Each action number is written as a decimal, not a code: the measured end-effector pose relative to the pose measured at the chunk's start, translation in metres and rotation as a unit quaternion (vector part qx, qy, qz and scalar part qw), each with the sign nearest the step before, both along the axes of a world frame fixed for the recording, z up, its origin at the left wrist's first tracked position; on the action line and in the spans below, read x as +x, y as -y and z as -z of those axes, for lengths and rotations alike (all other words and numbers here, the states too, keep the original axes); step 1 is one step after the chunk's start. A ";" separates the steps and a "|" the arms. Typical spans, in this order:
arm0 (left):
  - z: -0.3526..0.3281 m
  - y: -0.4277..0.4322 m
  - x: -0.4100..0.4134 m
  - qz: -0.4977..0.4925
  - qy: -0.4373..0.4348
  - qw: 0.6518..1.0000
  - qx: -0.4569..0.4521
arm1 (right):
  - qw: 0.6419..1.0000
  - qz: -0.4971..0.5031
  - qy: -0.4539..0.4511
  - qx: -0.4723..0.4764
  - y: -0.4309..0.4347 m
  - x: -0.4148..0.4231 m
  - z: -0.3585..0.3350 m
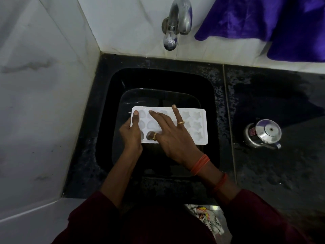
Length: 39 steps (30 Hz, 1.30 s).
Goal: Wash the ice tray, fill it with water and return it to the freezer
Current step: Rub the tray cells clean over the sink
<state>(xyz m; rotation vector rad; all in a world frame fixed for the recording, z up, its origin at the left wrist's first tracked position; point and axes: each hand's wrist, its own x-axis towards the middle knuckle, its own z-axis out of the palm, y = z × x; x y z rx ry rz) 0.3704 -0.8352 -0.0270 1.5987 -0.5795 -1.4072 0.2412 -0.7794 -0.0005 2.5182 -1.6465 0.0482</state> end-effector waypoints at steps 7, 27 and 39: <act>0.001 -0.003 0.001 0.011 0.001 1.000 -0.005 | 0.998 -0.029 0.011 -0.046 0.007 -0.013 0.001; 0.005 -0.005 0.005 -0.011 -0.058 0.996 0.067 | 0.999 -0.009 0.022 -0.035 0.000 -0.014 0.006; 0.013 -0.010 -0.001 -0.020 -0.084 0.991 0.098 | 0.998 -0.035 0.043 0.016 -0.007 -0.003 0.004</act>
